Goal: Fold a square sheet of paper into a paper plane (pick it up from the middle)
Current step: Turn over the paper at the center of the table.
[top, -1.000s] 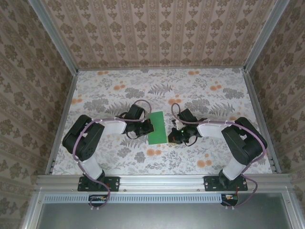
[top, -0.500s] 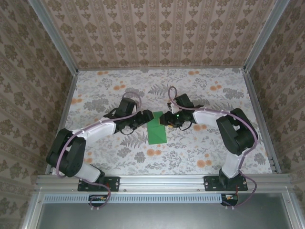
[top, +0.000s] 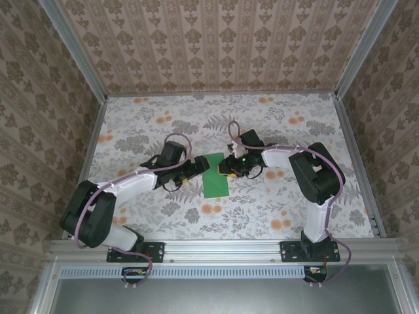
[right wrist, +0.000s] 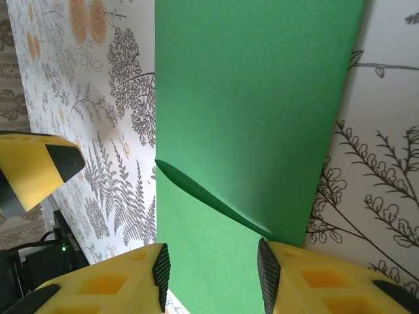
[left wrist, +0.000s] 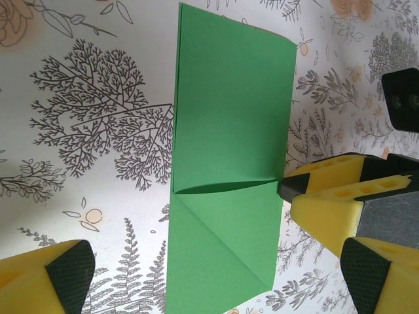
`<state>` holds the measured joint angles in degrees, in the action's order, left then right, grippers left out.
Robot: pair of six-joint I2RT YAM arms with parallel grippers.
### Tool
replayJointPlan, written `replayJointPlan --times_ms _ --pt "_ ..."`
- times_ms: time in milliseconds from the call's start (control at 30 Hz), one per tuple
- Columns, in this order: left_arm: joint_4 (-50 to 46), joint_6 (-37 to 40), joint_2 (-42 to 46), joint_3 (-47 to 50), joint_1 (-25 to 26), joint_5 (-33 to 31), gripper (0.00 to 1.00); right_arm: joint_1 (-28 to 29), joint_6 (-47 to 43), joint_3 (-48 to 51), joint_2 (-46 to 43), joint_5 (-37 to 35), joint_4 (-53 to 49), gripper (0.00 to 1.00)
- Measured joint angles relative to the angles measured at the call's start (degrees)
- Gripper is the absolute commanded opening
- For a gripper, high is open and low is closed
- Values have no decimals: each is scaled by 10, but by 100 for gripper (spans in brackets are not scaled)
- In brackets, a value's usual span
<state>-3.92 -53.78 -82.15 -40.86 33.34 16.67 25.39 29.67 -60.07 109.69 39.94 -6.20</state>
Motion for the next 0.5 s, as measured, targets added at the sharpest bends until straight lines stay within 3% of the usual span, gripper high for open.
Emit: replayJointPlan --times_ms 233,500 --pt "9 0 -4 0 5 9 100 -16 1 0 0 -8 0 45" --pt "15 0 -28 0 19 23 100 -19 0 0 0 -2 0 36"
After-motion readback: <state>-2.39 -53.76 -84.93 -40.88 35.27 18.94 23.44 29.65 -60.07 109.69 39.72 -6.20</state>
